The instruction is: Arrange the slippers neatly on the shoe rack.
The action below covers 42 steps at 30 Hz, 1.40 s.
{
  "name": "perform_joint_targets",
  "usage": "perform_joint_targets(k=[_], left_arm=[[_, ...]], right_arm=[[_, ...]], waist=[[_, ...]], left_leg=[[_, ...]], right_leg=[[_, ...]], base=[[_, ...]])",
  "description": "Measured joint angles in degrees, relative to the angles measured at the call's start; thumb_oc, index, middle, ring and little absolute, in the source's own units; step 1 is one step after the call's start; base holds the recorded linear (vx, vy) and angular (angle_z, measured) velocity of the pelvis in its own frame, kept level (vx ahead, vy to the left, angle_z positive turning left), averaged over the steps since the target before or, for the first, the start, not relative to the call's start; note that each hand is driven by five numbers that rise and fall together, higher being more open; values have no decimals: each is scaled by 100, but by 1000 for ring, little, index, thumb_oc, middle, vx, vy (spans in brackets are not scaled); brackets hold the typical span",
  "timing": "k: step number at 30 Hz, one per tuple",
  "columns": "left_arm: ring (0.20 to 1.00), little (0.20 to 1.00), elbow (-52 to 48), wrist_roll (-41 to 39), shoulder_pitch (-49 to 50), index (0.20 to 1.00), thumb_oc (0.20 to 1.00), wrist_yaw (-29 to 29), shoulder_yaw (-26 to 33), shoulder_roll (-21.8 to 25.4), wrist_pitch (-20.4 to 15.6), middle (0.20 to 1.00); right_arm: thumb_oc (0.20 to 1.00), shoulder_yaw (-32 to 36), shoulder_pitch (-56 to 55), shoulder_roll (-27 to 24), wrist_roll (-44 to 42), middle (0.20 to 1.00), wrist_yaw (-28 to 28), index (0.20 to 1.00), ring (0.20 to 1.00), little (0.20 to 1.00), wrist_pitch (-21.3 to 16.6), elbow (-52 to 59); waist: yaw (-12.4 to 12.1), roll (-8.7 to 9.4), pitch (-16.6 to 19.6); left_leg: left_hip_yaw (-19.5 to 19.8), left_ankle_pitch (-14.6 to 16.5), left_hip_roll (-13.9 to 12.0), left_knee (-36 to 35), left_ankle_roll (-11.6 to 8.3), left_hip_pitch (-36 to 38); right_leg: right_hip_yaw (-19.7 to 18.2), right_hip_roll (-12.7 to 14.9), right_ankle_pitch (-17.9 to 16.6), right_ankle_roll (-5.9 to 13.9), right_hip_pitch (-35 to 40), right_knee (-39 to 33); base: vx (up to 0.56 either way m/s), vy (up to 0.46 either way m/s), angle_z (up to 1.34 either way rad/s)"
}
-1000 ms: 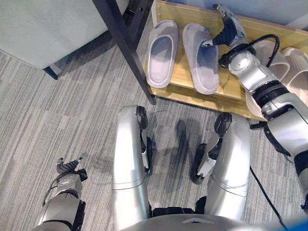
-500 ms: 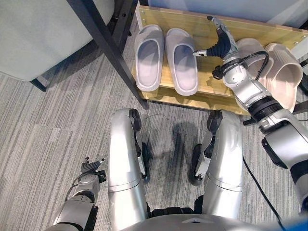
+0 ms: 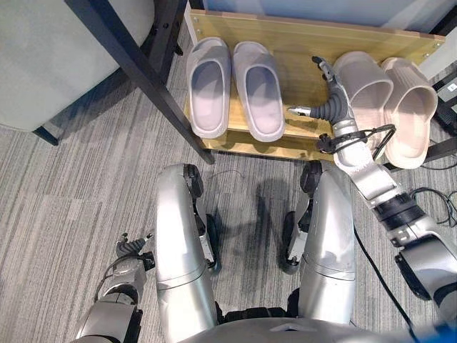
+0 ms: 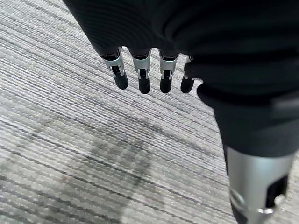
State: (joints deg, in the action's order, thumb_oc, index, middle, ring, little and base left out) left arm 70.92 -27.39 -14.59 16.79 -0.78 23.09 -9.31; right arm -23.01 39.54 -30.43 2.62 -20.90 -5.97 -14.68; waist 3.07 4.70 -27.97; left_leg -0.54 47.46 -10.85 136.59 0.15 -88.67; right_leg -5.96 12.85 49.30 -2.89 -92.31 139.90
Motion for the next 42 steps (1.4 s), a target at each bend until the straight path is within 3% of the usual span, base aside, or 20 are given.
perform_joint_targets(k=[7, 14, 23, 35, 42], left_arm=[[1000, 1000, -166, 211, 38, 1000, 1000, 121, 6, 3, -10, 1000], [1000, 1000, -158, 195, 68, 1000, 1000, 195, 27, -26, -24, 1000], [1000, 1000, -182, -31, 5, 1000, 1000, 273, 250, -32, -52, 1000], [1000, 1000, -382, -20, -34, 1000, 1000, 447, 252, -43, -107, 1000], [1000, 1000, -262, -18, 17, 1000, 1000, 495, 252, -183, -104, 1000]], right_arm=[[1000, 88, -317, -11, 102, 1000, 139, 1000, 1000, 1000, -109, 358], [1000, -299, -340, 3, 269, 1000, 307, 1000, 1000, 1000, -125, 364], [1000, -519, -344, 120, 331, 1000, 431, 1000, 1000, 1000, -124, 425], [1000, -522, -333, 705, 481, 1000, 416, 1000, 1000, 1000, -121, 470], [1000, -571, -323, 771, 519, 1000, 374, 1000, 1000, 1000, -114, 472]], waist=[[-54, -18, -9], [-72, -82, -80], [-68, -34, -329], [-29, -41, -349], [-39, -40, -348]], left_leg=[[-17, 0, 5, -42, 3, 8], [-3, 1, 12, 22, 8, 8], [28, 4, 18, 102, 3, 32], [28, 28, 25, 96, -43, 28], [32, 32, 17, 102, -48, 30]], right_leg=[[-1, 9, -4, -9, 14, -33], [-10, 11, -7, -10, 29, 29], [-13, 2, 7, -2, 62, 92], [-16, -15, 29, 45, 62, 99], [-16, -25, 29, 45, 55, 102]], base=[[-34, 3, 1], [-23, -5, 0], [-13, -7, 0], [11, -2, 0], [9, 0, 0]])
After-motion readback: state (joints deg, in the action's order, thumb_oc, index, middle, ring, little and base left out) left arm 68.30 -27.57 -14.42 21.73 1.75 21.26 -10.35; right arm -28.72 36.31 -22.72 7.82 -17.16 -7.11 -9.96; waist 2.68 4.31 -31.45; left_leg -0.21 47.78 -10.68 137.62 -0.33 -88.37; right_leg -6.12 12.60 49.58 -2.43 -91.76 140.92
